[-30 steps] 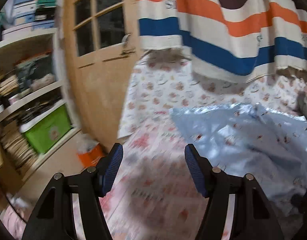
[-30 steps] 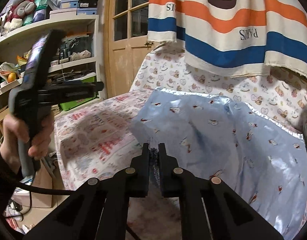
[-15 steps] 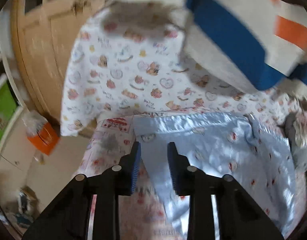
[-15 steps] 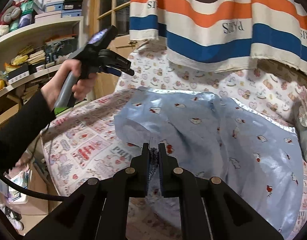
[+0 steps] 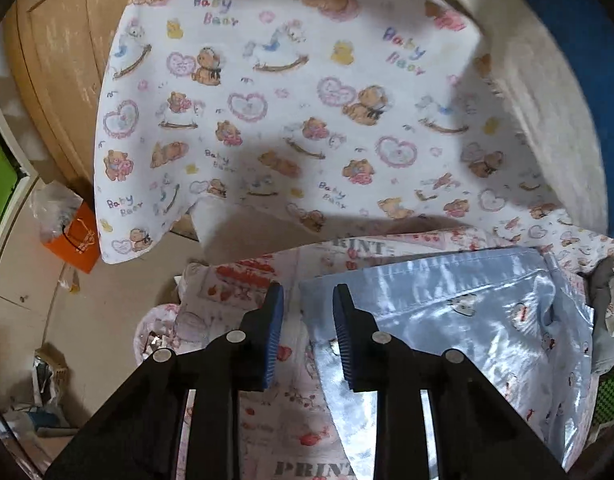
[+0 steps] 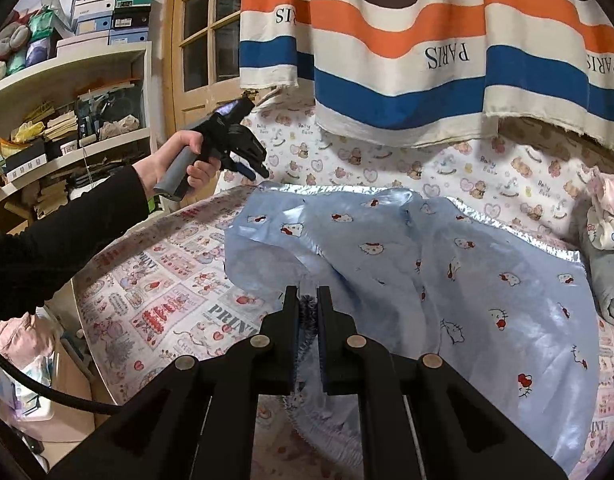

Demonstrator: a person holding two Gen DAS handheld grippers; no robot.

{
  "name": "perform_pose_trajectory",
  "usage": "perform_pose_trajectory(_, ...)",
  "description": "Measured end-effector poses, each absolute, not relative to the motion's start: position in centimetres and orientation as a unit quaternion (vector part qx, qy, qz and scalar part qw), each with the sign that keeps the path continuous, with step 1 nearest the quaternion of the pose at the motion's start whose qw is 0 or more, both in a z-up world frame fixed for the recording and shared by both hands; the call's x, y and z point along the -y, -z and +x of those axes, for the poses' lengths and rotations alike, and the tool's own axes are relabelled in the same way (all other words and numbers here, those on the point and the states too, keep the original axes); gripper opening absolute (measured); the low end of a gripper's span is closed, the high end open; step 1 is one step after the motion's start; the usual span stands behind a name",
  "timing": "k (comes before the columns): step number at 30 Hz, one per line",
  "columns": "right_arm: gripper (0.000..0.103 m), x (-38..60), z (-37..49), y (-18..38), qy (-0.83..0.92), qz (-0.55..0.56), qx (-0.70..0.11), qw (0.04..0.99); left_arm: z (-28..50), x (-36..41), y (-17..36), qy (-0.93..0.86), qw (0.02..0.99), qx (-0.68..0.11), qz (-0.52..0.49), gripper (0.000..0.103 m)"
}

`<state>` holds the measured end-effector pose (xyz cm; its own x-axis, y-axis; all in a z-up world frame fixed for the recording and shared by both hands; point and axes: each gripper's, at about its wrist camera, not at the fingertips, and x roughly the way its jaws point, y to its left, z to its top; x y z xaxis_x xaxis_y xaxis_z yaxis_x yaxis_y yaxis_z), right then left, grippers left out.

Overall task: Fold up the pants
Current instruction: 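Grasp the pants leg with the right tool while the left tool grasps the pants fabric, then lift the pants with both tools and lay them straightened on the bed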

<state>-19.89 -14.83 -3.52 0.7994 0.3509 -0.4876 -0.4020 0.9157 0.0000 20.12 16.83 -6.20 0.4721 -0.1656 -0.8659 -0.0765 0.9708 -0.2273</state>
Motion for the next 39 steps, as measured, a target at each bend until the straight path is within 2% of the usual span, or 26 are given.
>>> perform_pose_trajectory(8,0.008,15.0,-19.8,3.5,-0.207,-0.045,-0.245,0.946,21.1,-16.9,7.4,0.030,0.841,-0.521,-0.144,0.024)
perform_pose_trajectory(10,0.008,15.0,-20.0,3.4,-0.207,-0.044,-0.244,0.946,21.3,-16.9,7.5,0.032,0.839,-0.521,-0.153,0.014)
perform_pose_trajectory(11,0.008,15.1,-20.0,3.3,-0.207,-0.045,-0.243,0.947,21.4,-16.8,7.5,0.035,0.838,-0.521,-0.160,0.004)
perform_pose_trajectory(12,0.008,15.1,-20.1,3.3,-0.206,-0.046,-0.241,0.947,21.4,-16.8,7.5,0.038,0.836,-0.522,-0.168,0.002)
perform_pose_trajectory(16,0.008,15.5,-20.3,3.2,-0.198,-0.042,-0.238,0.950,21.2,-15.9,6.5,0.041,0.845,-0.507,-0.165,0.001)
perform_pose_trajectory(23,0.008,17.2,-22.6,2.3,-0.161,-0.041,-0.206,0.964,20.7,-11.7,1.0,0.074,0.873,-0.462,-0.137,0.001)
perform_pose_trajectory(30,0.008,19.0,-24.6,2.1,-0.151,-0.036,-0.186,0.970,21.4,-2.4,-5.0,0.141,0.888,-0.428,-0.088,0.001)
perform_pose_trajectory(39,0.008,23.1,-27.2,2.4,-0.114,-0.009,-0.179,0.977,22.1,9.5,-8.2,0.200,0.885,-0.418,-0.038,0.001)
